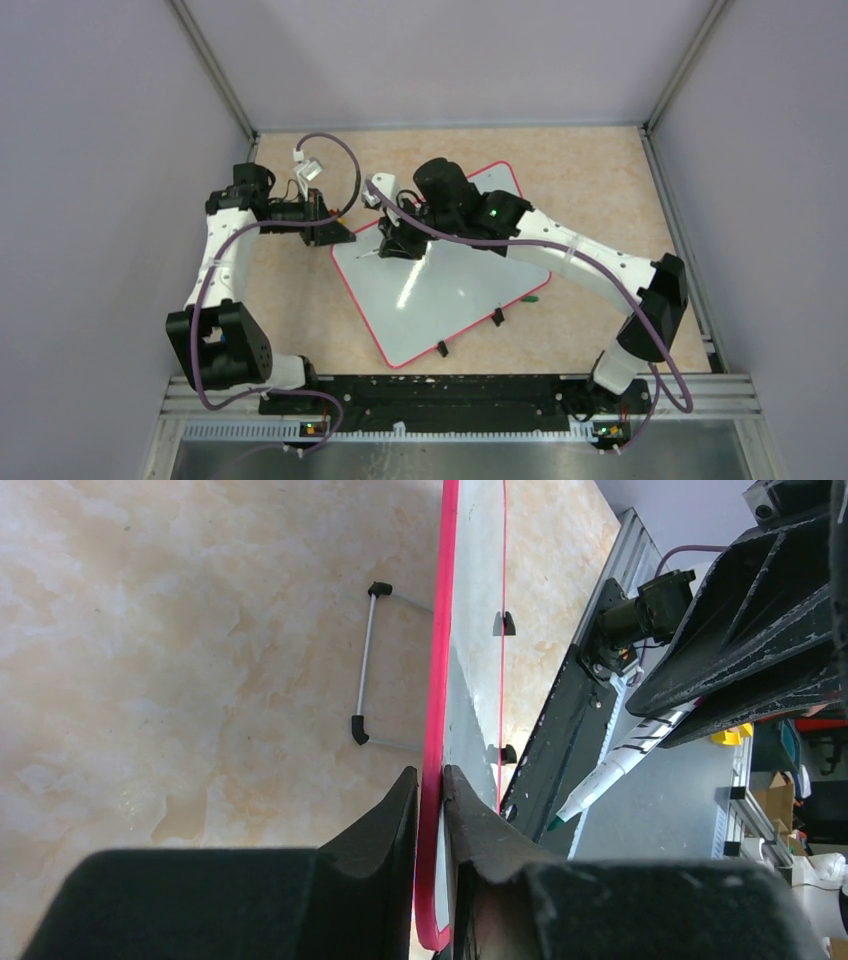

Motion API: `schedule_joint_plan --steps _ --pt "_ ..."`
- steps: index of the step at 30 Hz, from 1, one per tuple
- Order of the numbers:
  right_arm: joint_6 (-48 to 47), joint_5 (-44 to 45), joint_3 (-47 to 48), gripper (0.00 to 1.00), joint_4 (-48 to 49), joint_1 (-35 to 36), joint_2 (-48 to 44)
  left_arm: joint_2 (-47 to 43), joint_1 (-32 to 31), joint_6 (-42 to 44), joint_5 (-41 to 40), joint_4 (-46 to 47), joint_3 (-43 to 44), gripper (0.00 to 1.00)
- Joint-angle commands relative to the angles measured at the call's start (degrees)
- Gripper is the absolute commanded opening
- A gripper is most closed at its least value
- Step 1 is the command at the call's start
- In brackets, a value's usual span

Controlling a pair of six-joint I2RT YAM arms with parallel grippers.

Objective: Write a sentence on the whiteboard
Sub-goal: Hold the whiteboard on the whiteboard stand, then write a sentence on the whiteboard.

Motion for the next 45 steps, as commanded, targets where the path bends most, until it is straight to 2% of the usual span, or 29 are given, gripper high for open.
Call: schedule_joint_plan --steps 1,8,30,45 --pt "0.70 -1.17 3.20 0.00 1.36 0.64 0.24 0.27 -0.33 0.81 1.95 1.27 0.30 0.18" --pt "0.47 -0.26 3.07 0.00 2.03 0.63 0.71 0.51 -0.64 0.53 1.61 1.35 0.47 0.12" --pt "3.27 0.70 5.61 0.00 2.51 0.74 3.79 0.68 -1.04 -0.16 0.85 1.79 0.30 0.00" --pt "2.76 3.37 5.67 0.00 1.01 0.81 4.23 0.17 -1.12 -0.80 0.20 2.23 0.14 0.00"
